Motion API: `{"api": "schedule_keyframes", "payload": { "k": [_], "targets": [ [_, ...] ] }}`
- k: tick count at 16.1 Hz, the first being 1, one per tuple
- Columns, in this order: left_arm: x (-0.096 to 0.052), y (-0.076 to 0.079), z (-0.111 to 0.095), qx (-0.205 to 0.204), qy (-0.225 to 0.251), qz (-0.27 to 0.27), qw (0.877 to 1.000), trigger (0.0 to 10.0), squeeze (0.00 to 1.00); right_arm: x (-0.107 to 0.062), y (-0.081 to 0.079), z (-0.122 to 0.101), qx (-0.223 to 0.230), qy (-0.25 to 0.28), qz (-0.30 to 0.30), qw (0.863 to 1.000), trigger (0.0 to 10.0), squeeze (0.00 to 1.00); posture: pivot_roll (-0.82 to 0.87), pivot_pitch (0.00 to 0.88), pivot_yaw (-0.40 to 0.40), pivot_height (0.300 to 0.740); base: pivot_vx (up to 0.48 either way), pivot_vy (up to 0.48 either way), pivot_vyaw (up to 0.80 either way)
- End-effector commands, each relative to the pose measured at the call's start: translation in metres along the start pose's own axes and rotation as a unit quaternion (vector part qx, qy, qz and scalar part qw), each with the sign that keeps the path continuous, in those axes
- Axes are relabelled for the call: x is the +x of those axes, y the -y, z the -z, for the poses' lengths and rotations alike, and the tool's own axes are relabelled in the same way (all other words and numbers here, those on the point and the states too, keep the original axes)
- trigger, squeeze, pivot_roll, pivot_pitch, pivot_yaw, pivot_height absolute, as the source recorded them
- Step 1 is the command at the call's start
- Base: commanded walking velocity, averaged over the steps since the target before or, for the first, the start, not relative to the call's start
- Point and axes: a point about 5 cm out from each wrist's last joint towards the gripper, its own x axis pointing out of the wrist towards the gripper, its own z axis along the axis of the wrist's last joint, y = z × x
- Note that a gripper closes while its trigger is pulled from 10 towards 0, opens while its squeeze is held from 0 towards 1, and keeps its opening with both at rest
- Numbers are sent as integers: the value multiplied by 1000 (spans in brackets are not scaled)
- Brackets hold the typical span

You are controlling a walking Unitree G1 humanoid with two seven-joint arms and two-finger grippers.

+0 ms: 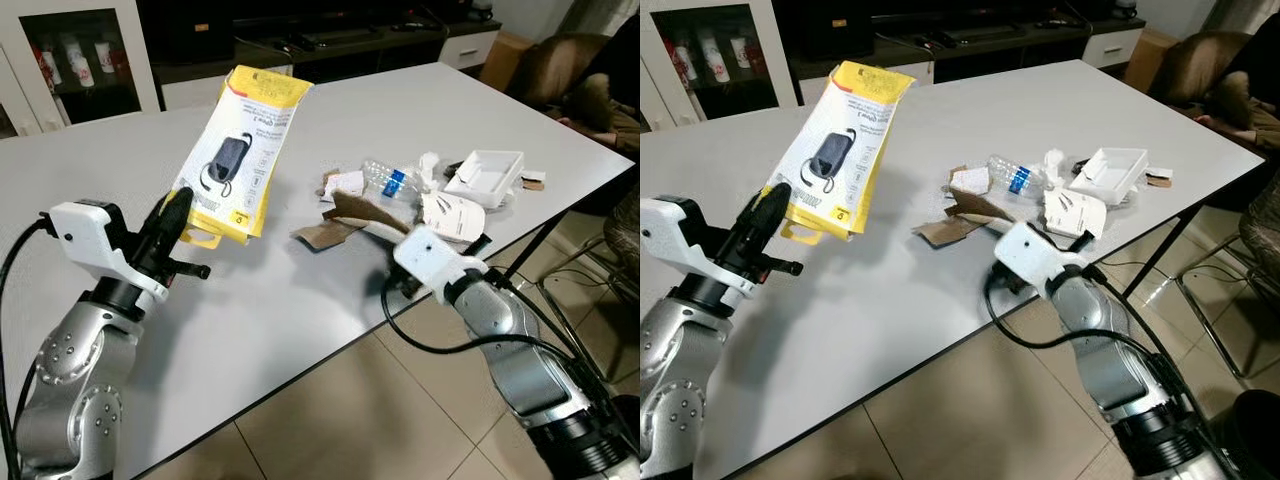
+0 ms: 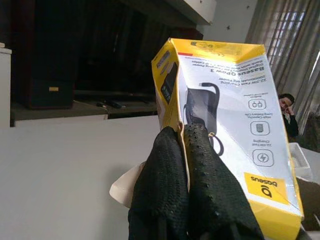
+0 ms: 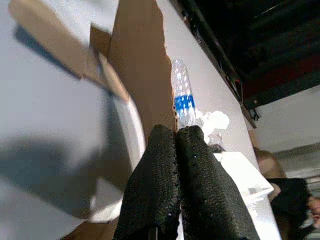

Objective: Picking trash to rubbish bin

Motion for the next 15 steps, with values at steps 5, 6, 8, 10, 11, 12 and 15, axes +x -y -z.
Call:
{"api": "schedule_keyframes", "payload": {
  "k": [5,6,8,10,11,12,15],
  "targets": [
    [1,4,-1,5,5,3,1000,0,0,2,-17,19,-49,-13,-24,998,10000,478,52,0,-88,740,0,0,0],
    [2,4,1,4,4,2,1000,0,0,6,-21,23,-58,-11,-17,998,10000,1000,50,0,-85,740,0,0,0],
    [2,5,3,2,4,1,1000,0,0,11,-23,24,-65,-7,-10,998,10000,1000,53,0,-86,740,0,0,0],
    [2,6,3,0,5,2,1000,0,0,15,-25,24,-70,1,0,998,10000,1000,56,0,-92,740,0,0,0],
    [2,6,4,-2,5,2,1000,0,0,17,-25,24,-71,7,6,997,10000,1000,56,0,-94,740,0,0,0],
    [2,7,4,-2,5,6,1000,0,0,20,-25,25,-76,12,14,997,10000,1000,61,0,-98,740,0,0,0],
    [3,8,4,2,4,10,1000,0,0,26,-24,26,-103,15,25,994,10000,1000,69,0,-98,740,0,0,0]
  ]
}}
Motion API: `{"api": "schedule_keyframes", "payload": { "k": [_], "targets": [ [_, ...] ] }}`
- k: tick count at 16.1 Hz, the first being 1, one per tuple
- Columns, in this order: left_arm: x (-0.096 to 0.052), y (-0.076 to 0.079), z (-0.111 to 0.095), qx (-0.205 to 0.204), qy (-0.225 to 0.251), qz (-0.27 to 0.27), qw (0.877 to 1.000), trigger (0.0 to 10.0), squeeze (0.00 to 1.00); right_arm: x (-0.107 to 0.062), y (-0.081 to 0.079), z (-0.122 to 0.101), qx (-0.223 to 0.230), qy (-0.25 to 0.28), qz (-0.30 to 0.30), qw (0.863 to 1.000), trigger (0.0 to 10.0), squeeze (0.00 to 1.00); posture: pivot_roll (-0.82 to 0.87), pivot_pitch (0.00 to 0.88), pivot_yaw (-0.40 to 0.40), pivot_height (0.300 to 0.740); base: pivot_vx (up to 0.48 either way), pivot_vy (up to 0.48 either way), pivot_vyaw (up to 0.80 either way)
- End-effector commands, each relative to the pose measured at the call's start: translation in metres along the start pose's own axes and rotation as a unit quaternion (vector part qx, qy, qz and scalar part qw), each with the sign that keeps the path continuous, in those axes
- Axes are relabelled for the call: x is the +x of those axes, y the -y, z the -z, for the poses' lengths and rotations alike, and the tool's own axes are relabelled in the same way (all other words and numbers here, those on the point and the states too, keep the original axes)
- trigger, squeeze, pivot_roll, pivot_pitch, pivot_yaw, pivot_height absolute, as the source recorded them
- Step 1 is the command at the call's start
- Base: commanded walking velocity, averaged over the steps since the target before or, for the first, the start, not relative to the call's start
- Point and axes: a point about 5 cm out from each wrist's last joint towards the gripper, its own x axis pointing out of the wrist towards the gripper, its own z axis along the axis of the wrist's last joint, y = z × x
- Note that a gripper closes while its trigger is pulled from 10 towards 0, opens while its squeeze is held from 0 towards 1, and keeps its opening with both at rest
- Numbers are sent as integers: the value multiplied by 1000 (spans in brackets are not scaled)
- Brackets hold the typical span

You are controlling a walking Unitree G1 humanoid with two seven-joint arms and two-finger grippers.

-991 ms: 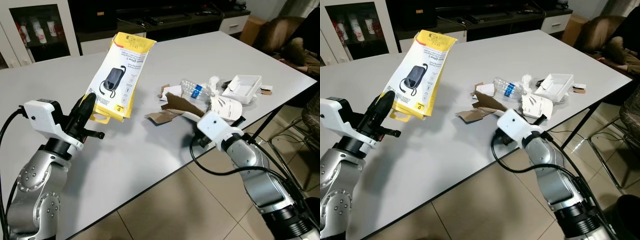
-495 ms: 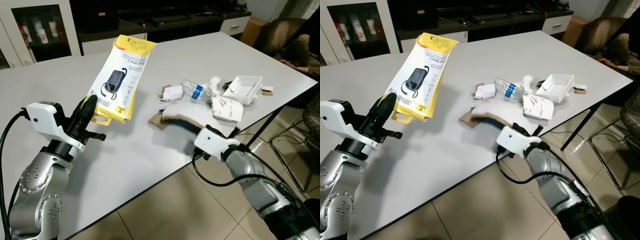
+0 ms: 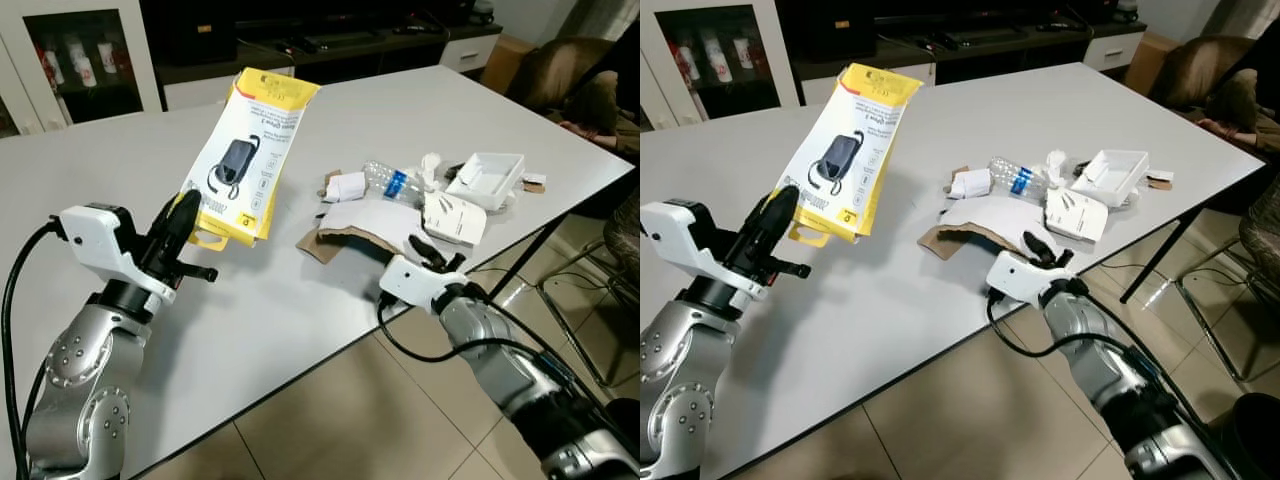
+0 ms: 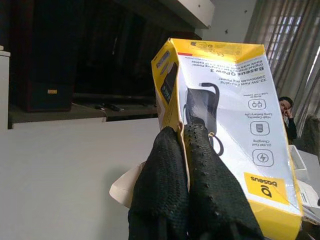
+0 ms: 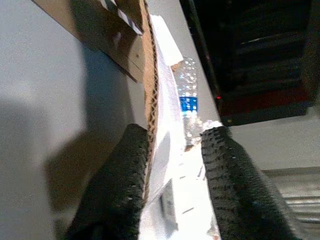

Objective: Picking trash to rubbish bin

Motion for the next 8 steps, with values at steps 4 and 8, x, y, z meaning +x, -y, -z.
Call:
{"api": "schedule_keyframes", "payload": {
  "k": [4,8],
  "targets": [
    [0,2,1,-1,-2,3,1000,0,0,11,-9,11,-55,-11,3,998,10000,0,82,5,-101,740,0,0,0],
    [0,0,0,2,-3,3,1000,0,0,22,-6,10,-73,-3,37,997,10000,0,90,4,-96,740,0,0,0]
  ]
}}
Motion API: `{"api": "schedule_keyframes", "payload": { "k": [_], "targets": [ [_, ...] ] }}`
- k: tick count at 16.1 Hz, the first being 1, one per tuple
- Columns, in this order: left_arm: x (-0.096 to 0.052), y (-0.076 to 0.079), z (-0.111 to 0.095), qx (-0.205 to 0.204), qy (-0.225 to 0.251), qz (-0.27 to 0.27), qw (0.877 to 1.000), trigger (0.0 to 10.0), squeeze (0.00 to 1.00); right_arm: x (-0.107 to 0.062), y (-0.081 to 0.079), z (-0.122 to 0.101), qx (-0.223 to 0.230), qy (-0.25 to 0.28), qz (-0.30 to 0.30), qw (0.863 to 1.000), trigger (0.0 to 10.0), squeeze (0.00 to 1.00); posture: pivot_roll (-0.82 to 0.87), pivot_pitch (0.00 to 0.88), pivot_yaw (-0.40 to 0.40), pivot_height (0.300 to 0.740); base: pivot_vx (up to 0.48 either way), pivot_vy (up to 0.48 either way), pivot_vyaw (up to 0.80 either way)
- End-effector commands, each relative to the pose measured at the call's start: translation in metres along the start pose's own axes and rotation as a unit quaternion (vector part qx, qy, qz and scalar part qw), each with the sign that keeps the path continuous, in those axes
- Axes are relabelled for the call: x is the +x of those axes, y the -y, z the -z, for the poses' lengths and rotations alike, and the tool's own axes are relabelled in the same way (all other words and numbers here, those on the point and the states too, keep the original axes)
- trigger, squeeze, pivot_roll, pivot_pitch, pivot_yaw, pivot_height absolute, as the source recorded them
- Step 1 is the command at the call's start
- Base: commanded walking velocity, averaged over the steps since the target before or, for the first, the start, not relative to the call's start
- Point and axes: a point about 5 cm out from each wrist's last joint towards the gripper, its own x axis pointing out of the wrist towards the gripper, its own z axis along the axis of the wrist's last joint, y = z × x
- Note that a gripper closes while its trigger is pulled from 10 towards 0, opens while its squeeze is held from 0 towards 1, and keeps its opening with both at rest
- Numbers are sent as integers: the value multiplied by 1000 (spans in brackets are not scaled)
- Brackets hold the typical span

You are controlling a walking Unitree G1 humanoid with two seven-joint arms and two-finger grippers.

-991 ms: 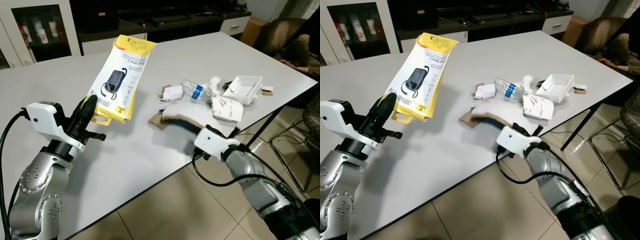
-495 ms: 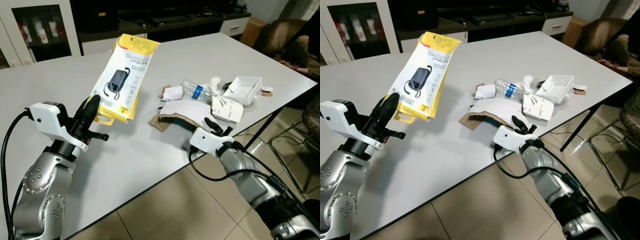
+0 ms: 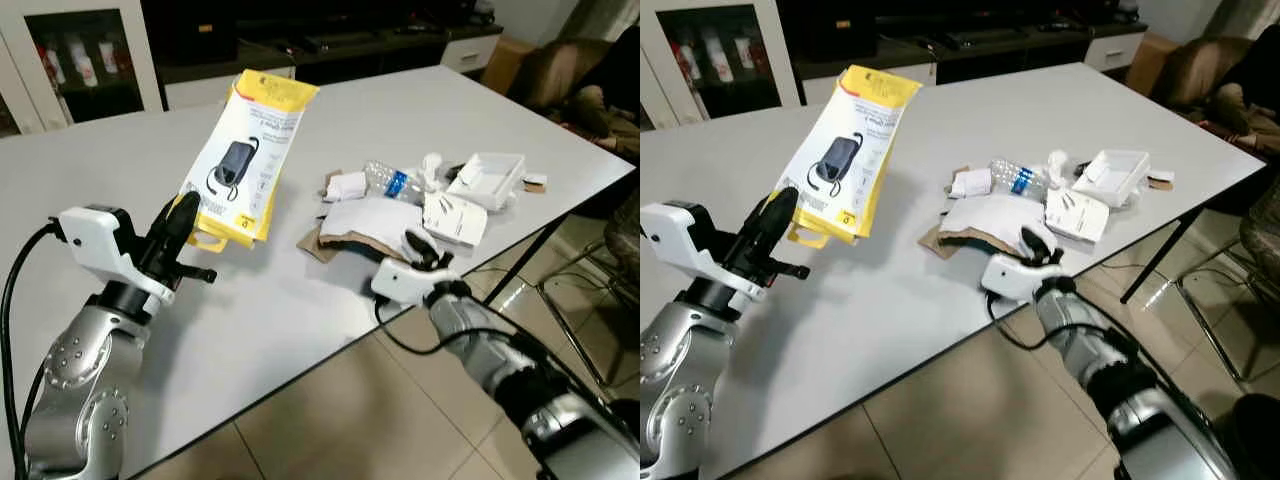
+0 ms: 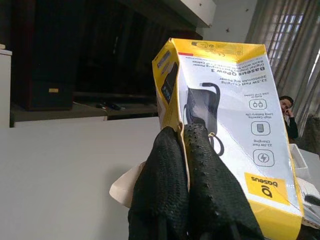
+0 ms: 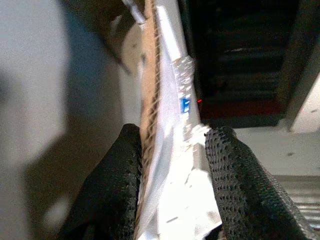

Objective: Picking trash to rubbish bin

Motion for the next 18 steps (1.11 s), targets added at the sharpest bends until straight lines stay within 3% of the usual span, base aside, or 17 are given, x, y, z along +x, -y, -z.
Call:
{"api": "schedule_keyframes", "payload": {
  "k": [1,2,3,18],
  "targets": [
    [1,2,0,0,0,5,1000,0,0,2,2,3,-3,0,11,1000,10000,0,87,2,-98,740,0,0,0],
    [1,2,-1,0,0,6,1000,0,0,3,2,4,6,0,14,1000,5686,0,86,3,-99,740,0,0,0],
    [1,3,-1,1,0,7,1000,0,0,3,2,5,19,-1,18,1000,0,0,87,1,-101,740,0,0,0],
    [5,6,0,3,-1,15,1000,0,0,8,3,3,48,9,17,999,0,0,82,0,-86,740,0,0,0]
  ]
}}
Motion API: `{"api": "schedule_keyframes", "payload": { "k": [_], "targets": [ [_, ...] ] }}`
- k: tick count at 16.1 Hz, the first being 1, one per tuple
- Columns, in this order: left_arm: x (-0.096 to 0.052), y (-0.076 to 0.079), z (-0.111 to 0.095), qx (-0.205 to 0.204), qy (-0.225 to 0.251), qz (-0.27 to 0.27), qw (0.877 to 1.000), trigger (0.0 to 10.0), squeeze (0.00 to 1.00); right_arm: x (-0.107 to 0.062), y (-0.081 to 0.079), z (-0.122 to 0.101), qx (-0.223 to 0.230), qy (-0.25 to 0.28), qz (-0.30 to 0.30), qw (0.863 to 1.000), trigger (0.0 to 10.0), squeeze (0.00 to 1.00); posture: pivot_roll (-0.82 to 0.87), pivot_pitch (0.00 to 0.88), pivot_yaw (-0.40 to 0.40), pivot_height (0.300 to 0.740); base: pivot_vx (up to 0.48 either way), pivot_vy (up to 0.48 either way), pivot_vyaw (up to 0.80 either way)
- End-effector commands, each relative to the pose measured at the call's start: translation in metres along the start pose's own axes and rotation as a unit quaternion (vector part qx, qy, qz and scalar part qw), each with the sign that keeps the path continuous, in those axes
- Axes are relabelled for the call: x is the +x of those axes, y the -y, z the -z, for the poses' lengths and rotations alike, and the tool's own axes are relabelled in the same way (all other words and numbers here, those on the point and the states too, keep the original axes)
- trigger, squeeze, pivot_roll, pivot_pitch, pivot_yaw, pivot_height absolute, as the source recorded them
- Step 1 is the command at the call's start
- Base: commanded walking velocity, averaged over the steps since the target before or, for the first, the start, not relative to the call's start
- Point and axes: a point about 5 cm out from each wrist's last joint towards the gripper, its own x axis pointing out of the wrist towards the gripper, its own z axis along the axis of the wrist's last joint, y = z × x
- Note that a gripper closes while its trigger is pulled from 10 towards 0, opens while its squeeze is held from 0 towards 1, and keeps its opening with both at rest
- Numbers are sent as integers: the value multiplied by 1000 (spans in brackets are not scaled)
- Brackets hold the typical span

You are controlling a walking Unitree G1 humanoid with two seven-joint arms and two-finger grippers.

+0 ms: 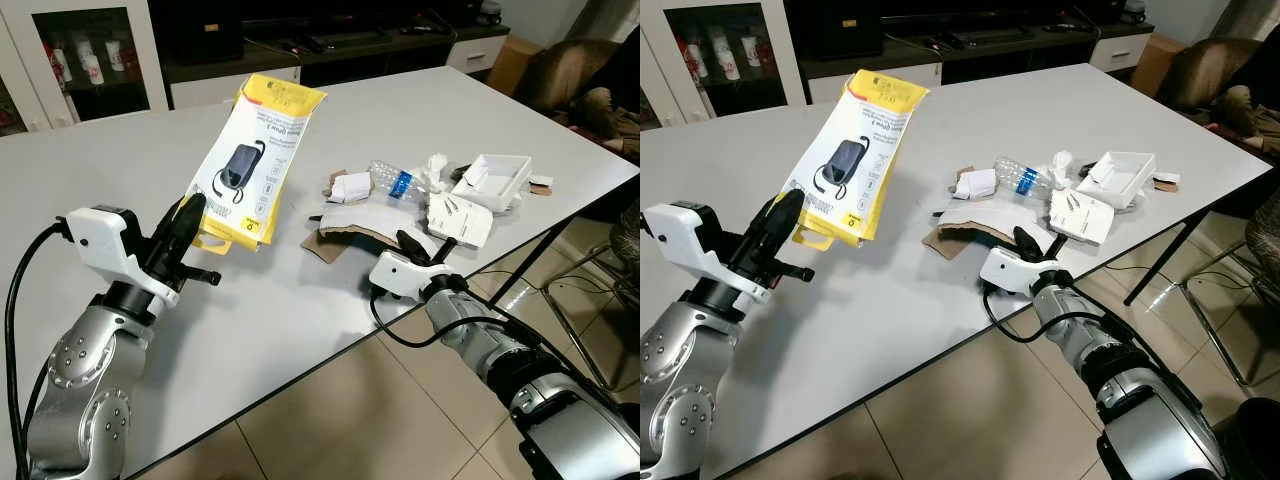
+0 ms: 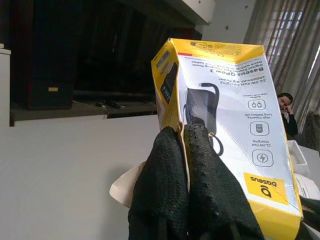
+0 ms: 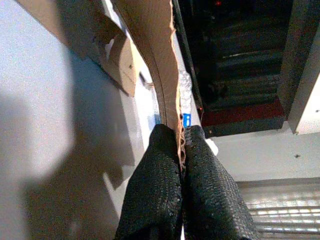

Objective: Picking trash to rubbish bin

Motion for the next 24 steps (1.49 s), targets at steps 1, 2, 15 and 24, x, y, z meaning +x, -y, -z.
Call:
{"api": "schedule_keyframes", "payload": {
  "k": [1,2,15,24],
  "targets": [
    [4,3,-1,1,3,6,1000,0,0,3,8,2,8,-5,14,1000,0,0,81,0,-86,740,0,0,0],
    [5,3,-1,0,3,7,1000,0,0,4,11,2,9,-4,19,1000,0,0,82,0,-85,740,0,0,0],
    [16,4,26,-7,-56,-122,991,10000,0,-69,88,-31,481,77,174,856,4784,0,11,0,-50,740,0,0,0],
    [2,15,42,-3,-128,-143,981,10000,0,-85,49,-41,517,2,61,854,10000,0,9,0,-50,740,0,0,0]
  ]
}}
